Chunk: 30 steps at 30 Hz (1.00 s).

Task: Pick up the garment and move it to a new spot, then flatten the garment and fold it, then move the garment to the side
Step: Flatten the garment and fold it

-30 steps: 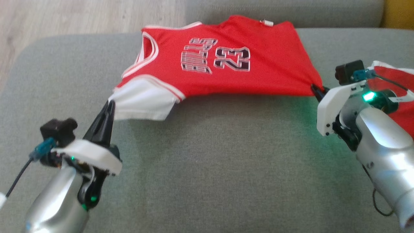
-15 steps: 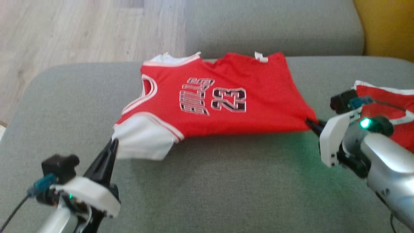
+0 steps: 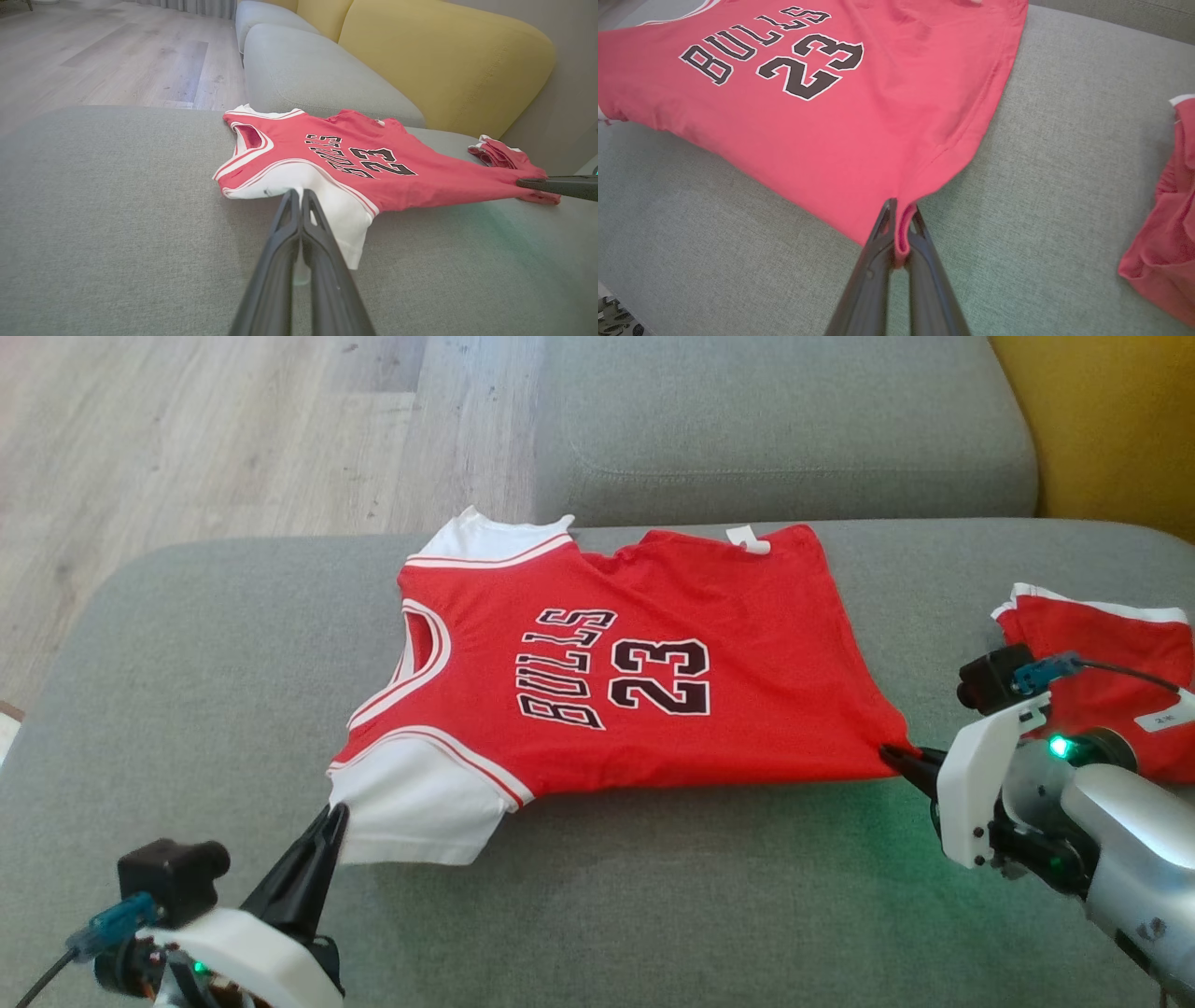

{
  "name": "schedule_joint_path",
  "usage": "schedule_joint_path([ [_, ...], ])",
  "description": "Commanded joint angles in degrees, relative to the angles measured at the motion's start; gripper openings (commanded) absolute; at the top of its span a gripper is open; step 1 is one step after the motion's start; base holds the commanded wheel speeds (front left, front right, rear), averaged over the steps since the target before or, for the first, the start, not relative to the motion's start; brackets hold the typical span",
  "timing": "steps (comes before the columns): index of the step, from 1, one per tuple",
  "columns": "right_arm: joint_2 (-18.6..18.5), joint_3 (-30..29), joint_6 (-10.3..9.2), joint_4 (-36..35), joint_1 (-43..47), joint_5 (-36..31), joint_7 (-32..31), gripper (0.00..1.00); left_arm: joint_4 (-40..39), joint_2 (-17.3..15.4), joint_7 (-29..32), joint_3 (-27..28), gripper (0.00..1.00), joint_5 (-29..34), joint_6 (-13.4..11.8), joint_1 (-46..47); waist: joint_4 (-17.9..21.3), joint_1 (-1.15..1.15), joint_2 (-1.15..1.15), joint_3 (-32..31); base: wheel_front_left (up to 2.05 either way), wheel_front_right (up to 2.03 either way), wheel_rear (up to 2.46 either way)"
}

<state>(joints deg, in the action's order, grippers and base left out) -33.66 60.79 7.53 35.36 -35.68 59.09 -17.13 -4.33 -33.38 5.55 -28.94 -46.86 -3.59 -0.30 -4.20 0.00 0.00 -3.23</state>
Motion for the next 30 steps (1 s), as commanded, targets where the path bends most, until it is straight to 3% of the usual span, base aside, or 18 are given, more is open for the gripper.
schedule_joint_path([
  [1, -1.65, -0.54, -0.04, -0.97, -0.91, 0.39, 0.62, 0.00, -2.01, -1.86, -0.11, 2.90, 0.00, -0.22, -0.37, 3.32, 0.07, 0.00, 0.00, 0.31, 0.00, 0.00, 0.00],
  [13, 1.51, -1.34, -0.04, 2.49, -6.31, 0.58, 0.93, 0.00, 4.12, -0.62, 2.51, 3.22, 0.00, -0.51, 0.72, 12.87, 1.00, 0.00, 0.00, 4.67, 0.00, 0.00, 0.00],
  [30, 6.20, 1.38, -0.04, 10.41, -17.20, -1.41, -3.68, 0.00, 25.67, 0.51, 6.99, -2.49, 0.00, 7.52, 7.58, 36.12, 1.99, 0.00, 0.00, 12.90, 0.00, 0.00, 0.00],
])
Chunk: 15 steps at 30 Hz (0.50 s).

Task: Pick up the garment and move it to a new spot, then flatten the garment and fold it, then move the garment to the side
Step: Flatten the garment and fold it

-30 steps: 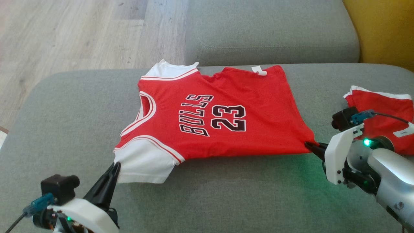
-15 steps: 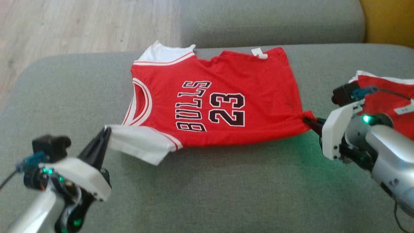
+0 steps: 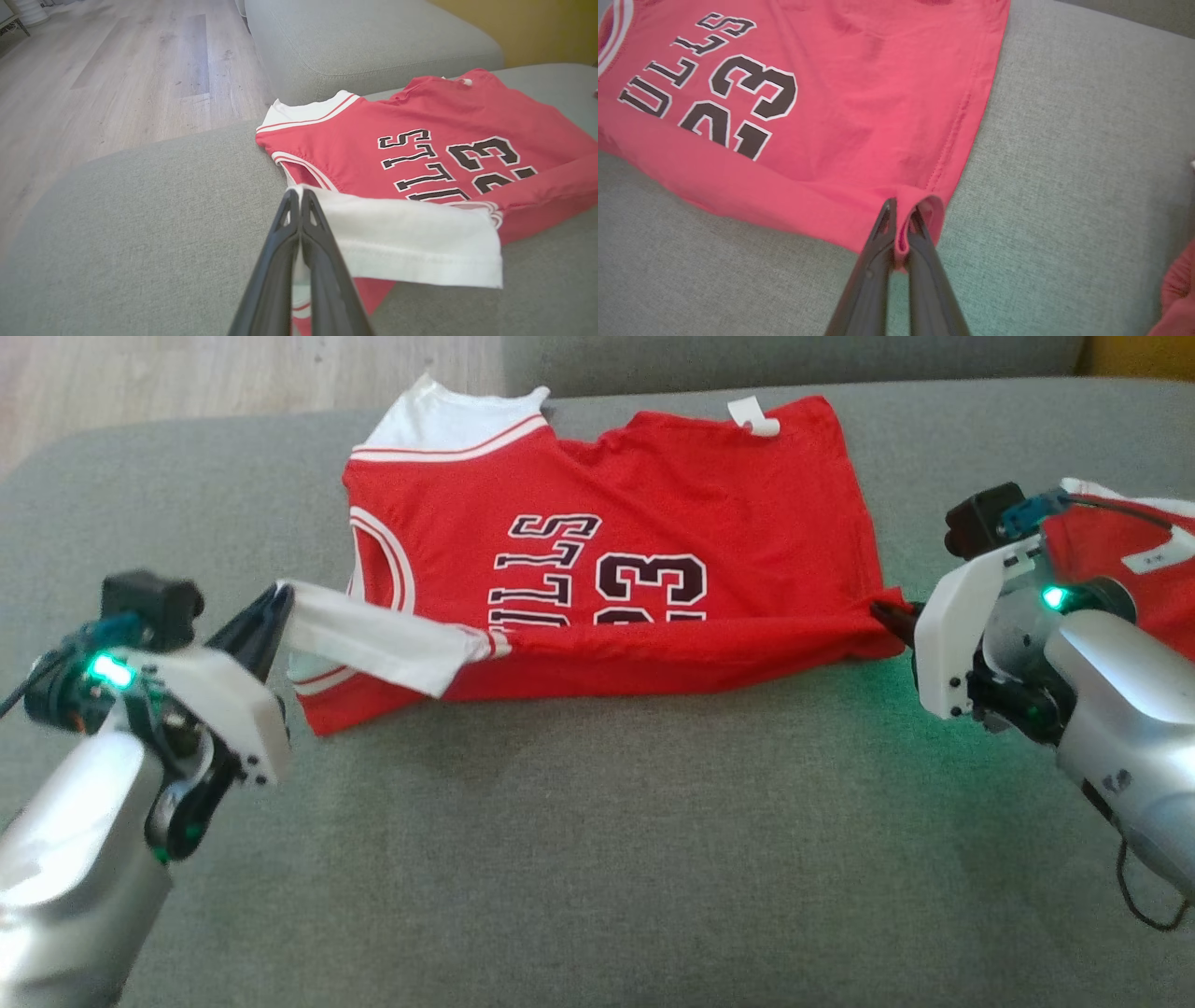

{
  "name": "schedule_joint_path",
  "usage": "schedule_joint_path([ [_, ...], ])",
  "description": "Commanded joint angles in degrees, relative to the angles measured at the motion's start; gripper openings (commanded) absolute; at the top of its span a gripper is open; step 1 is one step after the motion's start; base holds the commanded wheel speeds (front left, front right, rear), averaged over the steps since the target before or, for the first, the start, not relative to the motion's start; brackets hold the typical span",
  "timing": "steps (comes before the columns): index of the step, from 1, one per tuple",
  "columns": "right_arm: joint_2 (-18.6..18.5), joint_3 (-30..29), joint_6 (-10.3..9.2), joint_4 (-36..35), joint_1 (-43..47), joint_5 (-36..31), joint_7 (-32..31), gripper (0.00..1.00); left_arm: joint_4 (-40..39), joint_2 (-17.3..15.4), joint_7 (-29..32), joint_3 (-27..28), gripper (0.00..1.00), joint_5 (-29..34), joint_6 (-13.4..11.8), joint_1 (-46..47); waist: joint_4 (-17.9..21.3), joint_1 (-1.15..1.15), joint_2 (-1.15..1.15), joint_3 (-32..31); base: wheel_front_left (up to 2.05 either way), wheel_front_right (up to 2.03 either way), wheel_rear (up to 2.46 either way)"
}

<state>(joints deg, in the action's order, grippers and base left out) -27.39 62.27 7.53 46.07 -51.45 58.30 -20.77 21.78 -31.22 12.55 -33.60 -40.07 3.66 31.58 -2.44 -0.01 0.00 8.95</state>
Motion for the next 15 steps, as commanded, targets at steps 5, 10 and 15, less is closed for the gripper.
schedule_joint_path([
  [5, 1.73, 0.68, -0.04, 2.09, -3.61, -0.91, 0.01, 0.00, 6.34, -0.40, -0.90, -0.24, 0.00, 3.45, 1.83, 9.97, 0.70, 0.01, 0.00, 2.56, 0.00, 0.00, 0.00],
  [10, 3.17, 1.57, -0.04, 3.72, -4.90, -0.77, 0.40, 0.00, 12.09, 1.27, -2.49, -2.21, 0.00, 4.65, 2.89, 14.39, 1.02, 0.01, 0.00, 3.89, 0.00, 0.00, 0.00],
  [15, 3.80, 2.32, -0.04, 4.47, -5.87, -0.59, 0.73, 0.00, 15.70, 2.36, -3.68, -4.07, 0.00, 5.39, 3.39, 17.34, 1.20, 0.01, 0.00, 4.85, 0.00, 0.00, 0.00],
])
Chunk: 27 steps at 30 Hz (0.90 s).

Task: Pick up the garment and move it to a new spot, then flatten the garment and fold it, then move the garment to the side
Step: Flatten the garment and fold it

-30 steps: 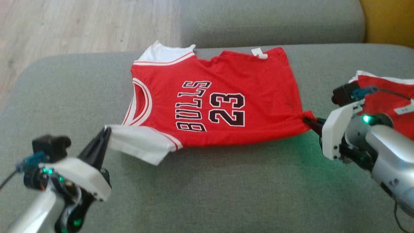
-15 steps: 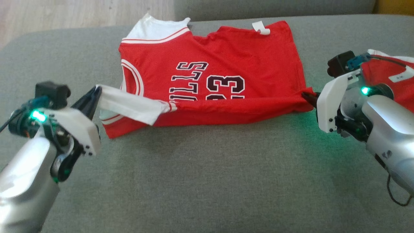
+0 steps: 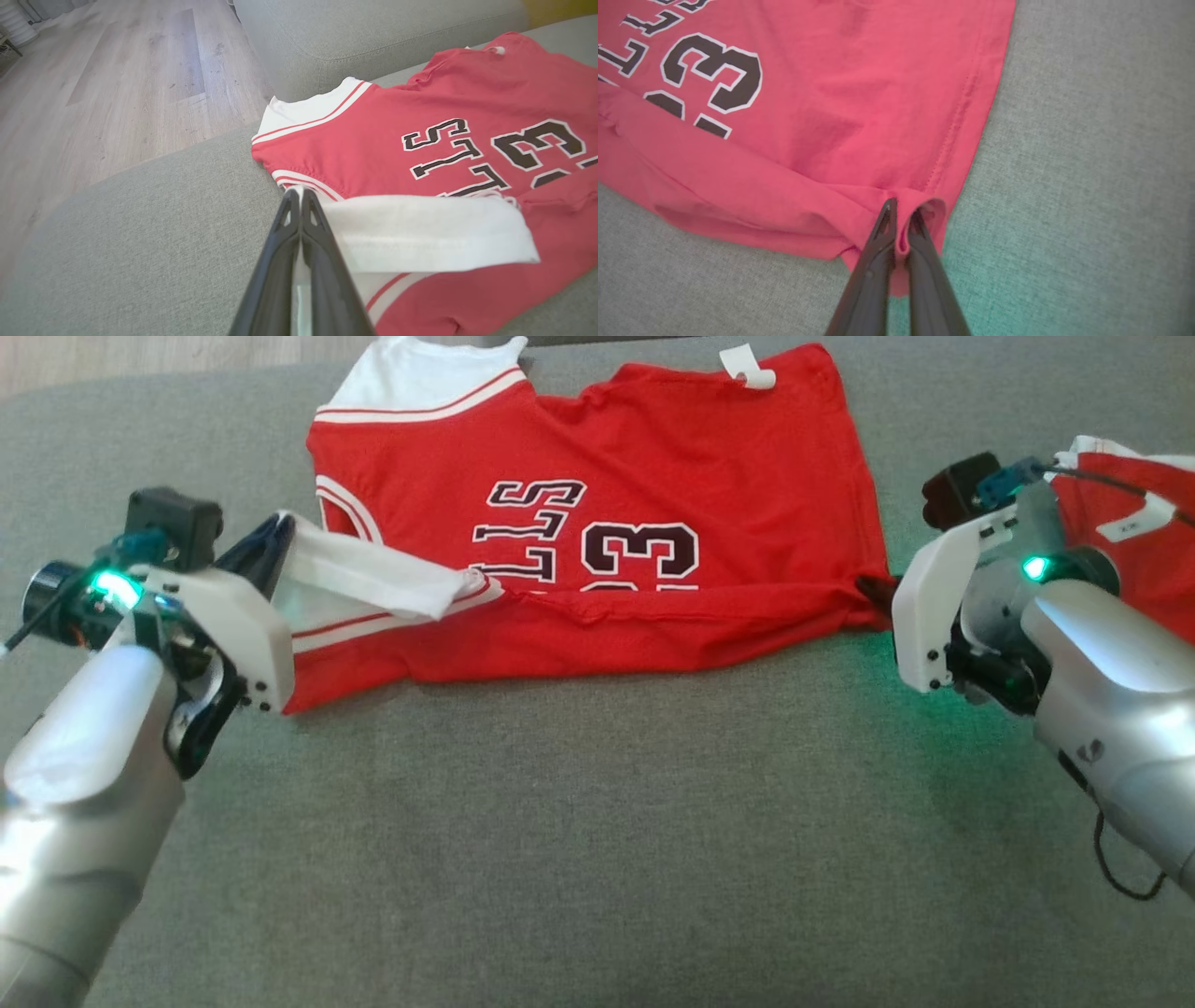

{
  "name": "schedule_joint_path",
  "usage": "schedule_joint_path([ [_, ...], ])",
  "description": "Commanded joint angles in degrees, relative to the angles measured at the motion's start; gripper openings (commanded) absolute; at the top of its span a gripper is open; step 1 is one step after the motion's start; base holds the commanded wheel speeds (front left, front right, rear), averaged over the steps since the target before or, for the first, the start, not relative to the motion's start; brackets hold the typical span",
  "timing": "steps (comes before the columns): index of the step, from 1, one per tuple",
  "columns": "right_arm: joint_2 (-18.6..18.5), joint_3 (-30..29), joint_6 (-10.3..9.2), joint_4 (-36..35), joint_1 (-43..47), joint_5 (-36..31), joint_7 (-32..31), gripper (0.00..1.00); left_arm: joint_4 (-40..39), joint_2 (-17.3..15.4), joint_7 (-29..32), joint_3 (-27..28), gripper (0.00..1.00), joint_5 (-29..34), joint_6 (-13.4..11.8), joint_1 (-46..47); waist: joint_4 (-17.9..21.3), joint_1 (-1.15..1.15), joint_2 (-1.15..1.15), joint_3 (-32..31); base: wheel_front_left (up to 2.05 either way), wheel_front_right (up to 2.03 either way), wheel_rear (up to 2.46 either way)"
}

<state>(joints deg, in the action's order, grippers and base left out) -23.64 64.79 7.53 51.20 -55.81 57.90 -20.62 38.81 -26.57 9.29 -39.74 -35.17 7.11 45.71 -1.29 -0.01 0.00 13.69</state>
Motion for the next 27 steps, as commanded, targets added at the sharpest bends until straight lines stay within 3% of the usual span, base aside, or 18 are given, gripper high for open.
schedule_joint_path([
  [1, 0.15, -0.04, -0.04, -0.50, -1.79, -0.14, 0.70, 0.00, -0.48, -2.03, -0.71, 1.63, 0.00, 0.62, 0.03, 3.87, 0.08, 0.01, 0.00, 0.38, 0.00, 0.00, 0.00],
  [5, 0.39, 0.49, -0.04, 0.40, -3.21, -0.36, 1.81, 0.00, 2.42, -1.15, -2.44, -0.37, 0.00, 1.46, 0.23, 6.65, 0.18, 0.01, 0.00, 1.45, 0.00, 0.00, 0.00],
  [6, 0.56, 0.16, -0.04, 0.94, -3.70, -0.36, 2.70, 0.40, 3.14, -0.96, -3.04, -0.83, 0.35, 1.76, 0.26, 7.38, 0.22, 0.01, 0.00, 1.70, 0.00, 0.00, 0.00],
  [7, 0.85, -0.38, -0.04, 1.85, -4.10, -0.17, 3.39, 1.00, 3.96, -0.73, -3.71, -1.14, 1.00, 2.11, 0.27, 8.11, 0.24, 0.01, 0.00, 1.87, 0.00, 0.00, 0.00],
  [12, 2.23, -2.41, -0.04, 5.76, -7.34, -1.18, 9.04, 1.00, 7.58, 1.15, -8.94, -0.59, 1.00, 2.88, -1.03, 11.35, 0.27, 0.01, 0.00, 2.32, 0.00, 0.00, 0.00],
  [21, 5.50, -9.73, -0.04, 9.56, -8.46, -2.72, 33.50, 1.00, 9.16, 5.22, -23.16, 7.41, 1.00, -2.26, -5.12, 10.84, -0.50, 0.01, 0.00, -1.66, 0.00, 0.00, 0.00],
  [24, 5.99, -15.00, -0.04, 9.04, -8.23, -4.94, 35.51, 1.00, 5.73, 5.97, -24.15, 10.44, 1.00, -3.18, -6.14, 8.05, -0.67, 0.01, 0.00, -3.71, 0.00, 0.00, 0.00],
  [27, 5.32, -25.41, -0.04, 2.41, -5.05, -12.70, 35.58, 1.00, -1.77, 6.50, -24.25, 14.50, 1.00, -1.89, -7.96, 3.55, -0.81, 0.01, 0.00, -5.43, 0.00, 0.00, 0.00],
])
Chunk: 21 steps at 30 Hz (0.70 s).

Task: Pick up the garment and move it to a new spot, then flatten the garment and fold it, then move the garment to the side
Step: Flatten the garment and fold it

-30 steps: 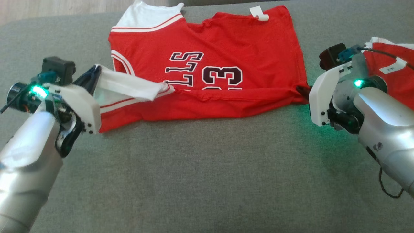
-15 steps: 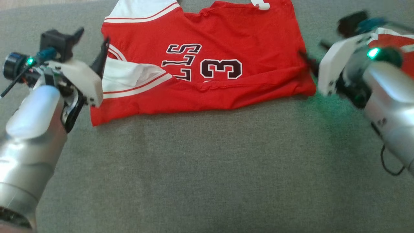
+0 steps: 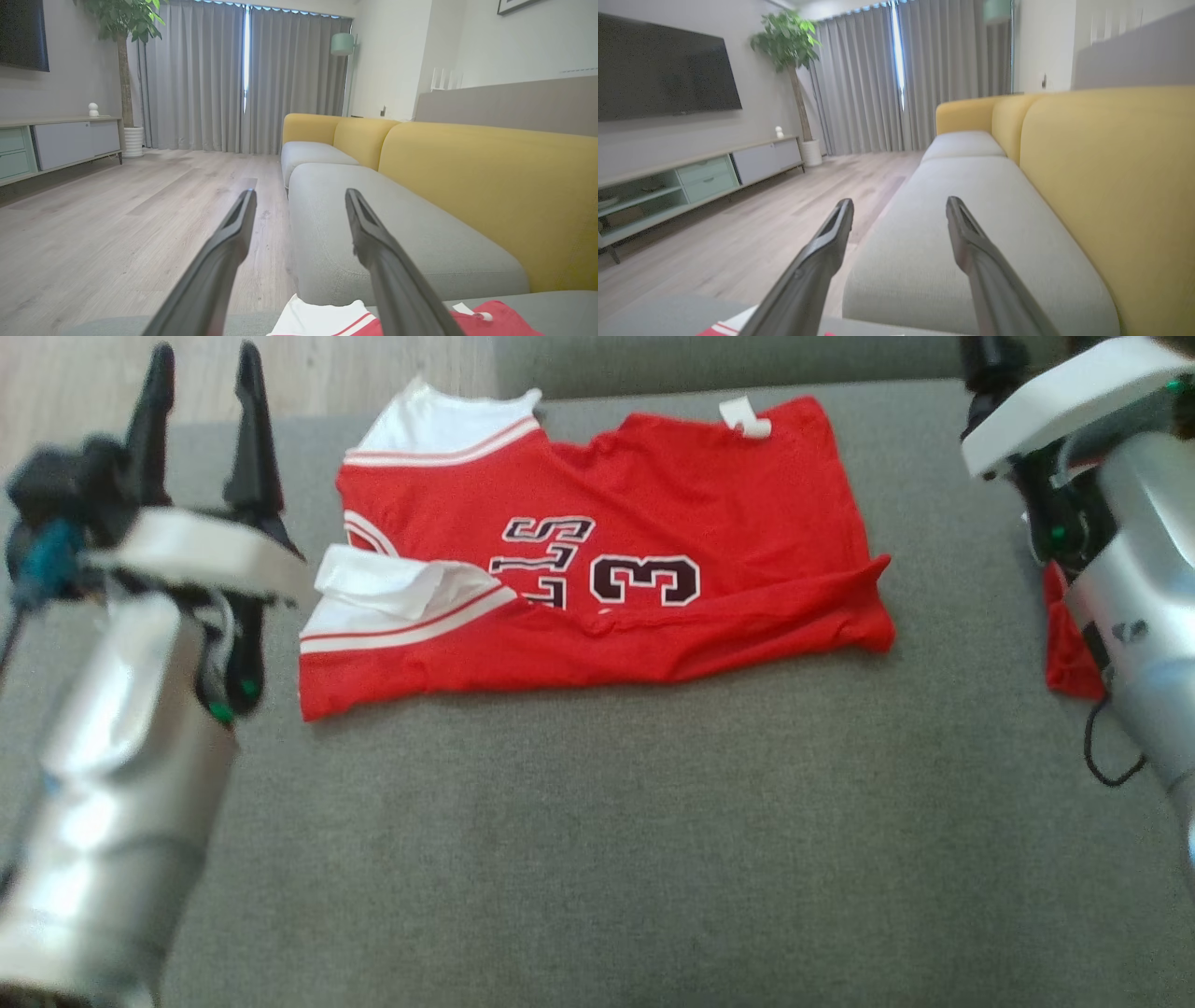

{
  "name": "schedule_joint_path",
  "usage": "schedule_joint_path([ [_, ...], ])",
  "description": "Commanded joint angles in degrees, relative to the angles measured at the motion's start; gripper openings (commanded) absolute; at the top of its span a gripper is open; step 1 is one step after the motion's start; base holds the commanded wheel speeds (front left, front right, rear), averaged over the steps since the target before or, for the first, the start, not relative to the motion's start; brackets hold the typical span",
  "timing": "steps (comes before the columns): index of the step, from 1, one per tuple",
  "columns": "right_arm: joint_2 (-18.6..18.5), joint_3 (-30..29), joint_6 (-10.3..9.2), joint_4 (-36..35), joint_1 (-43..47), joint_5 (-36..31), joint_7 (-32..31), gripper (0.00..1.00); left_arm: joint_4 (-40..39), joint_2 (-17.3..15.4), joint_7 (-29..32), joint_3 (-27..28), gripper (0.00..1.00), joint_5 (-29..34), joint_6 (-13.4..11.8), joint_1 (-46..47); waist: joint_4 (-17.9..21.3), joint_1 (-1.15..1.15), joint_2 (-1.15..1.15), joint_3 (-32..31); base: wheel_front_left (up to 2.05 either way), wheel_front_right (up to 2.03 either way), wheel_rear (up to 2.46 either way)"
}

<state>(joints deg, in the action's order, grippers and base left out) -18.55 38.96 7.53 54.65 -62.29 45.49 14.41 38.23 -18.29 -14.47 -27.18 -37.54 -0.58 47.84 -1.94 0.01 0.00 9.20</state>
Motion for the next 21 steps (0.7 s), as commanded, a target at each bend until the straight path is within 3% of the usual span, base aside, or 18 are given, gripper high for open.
schedule_joint_path([
  [1, 0.43, -3.44, -0.04, -3.70, 3.86, -3.64, 0.56, 1.00, -3.74, -1.51, -0.49, 3.11, 1.00, 1.34, -0.91, -0.74, -0.18, -0.01, 0.00, -1.69, 0.00, 0.00, 0.00],
  [5, 4.80, -19.45, -0.04, -13.58, 17.05, -17.30, 0.57, 1.00, -13.26, 0.62, -0.51, 7.23, 1.00, 5.00, -3.30, -10.88, -0.17, -0.01, 0.00, -4.86, 0.00, 0.00, 0.00],
  [6, 6.44, -22.34, -0.04, -15.45, 20.40, -21.01, 0.57, 1.00, -15.18, 1.21, -0.51, 7.93, 1.00, 5.89, -3.60, -13.56, -0.10, -0.01, 0.00, -5.56, 0.00, 0.00, 0.00],
  [7, 10.33, -27.46, -0.04, -18.53, 26.64, -27.22, 0.58, 1.00, -17.99, 2.49, -0.51, 9.15, 1.00, 7.20, -3.92, -18.81, -0.04, -0.01, 0.00, -7.06, 0.00, 0.00, 0.00],
  [9, 13.25, -31.34, -0.04, -21.32, 32.02, -32.14, 0.58, 1.00, -19.83, 3.91, -0.51, 10.88, 1.00, 7.68, -4.31, -23.67, 0.13, -0.01, 0.00, -8.40, 0.00, 0.00, 0.00],
  [14, 15.58, -34.38, -0.04, -26.38, 42.05, -37.02, 0.58, 1.00, -22.05, 6.24, -0.52, 13.03, 1.00, 10.85, -4.33, -32.89, 0.51, -0.01, 0.00, -10.05, 0.00, 0.00, 0.00],
  [21, 15.65, -32.27, -0.04, -29.22, 48.35, -33.89, 0.58, 1.00, -23.05, 9.23, -0.52, 14.93, 1.00, 13.86, -3.21, -38.28, 0.71, -0.01, 0.00, -10.34, 0.00, 0.00, 0.00],
])
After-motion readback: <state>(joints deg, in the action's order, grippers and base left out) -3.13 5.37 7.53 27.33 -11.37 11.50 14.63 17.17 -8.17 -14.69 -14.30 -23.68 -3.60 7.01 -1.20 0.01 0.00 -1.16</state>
